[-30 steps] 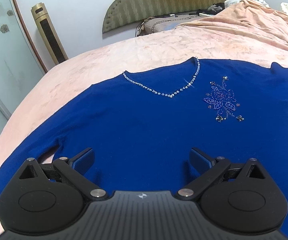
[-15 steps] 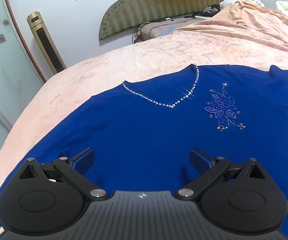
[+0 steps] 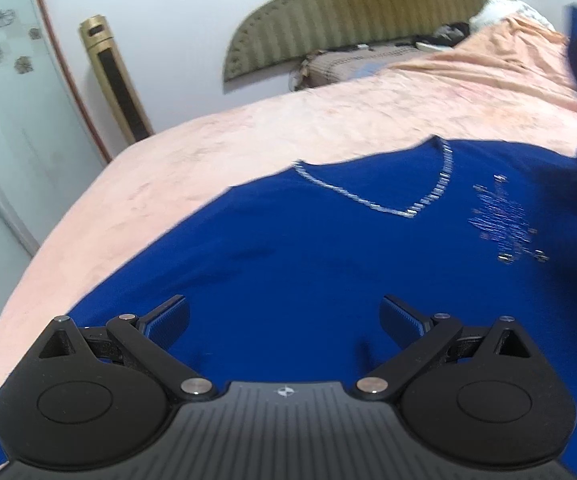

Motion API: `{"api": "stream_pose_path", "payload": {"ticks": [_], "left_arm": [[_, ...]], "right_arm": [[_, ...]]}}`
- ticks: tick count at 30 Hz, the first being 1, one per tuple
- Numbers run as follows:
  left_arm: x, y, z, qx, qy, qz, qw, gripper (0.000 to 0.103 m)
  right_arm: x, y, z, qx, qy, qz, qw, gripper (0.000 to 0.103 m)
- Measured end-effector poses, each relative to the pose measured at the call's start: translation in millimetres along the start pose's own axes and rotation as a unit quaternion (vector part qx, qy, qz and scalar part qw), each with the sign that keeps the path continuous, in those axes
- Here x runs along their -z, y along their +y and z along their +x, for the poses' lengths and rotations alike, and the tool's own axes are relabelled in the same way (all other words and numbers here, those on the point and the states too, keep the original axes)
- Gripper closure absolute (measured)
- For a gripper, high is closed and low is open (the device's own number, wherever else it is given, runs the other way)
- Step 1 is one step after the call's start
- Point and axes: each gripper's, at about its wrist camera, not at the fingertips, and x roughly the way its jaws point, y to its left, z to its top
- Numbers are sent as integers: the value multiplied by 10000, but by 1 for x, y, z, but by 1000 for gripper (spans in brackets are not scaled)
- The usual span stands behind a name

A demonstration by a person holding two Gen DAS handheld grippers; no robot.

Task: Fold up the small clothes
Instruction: 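Carry the held sleeve with the right gripper across the sweater body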

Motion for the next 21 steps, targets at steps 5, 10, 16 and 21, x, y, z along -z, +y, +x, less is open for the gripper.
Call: {"api": "stream_pose_path", "payload": {"ticks": [5, 10, 16, 21], "left_arm": [[9, 38, 8, -110, 72, -331, 9994, 1], [22, 70, 18, -145, 295, -691, 9971, 1], [34, 98, 27, -321, 480, -997, 9933, 1], [46, 110, 28, -385, 594, -1130, 9911, 1]], "right_arm": [[28, 92, 32, -683, 522, -688, 9939, 93], [56, 170, 55, -1065, 985, -1300, 9809, 93], [91, 245, 60, -1387, 1324, -1770, 9653, 93], [109, 284, 60, -1533, 1484, -1947, 9574, 93]]}}
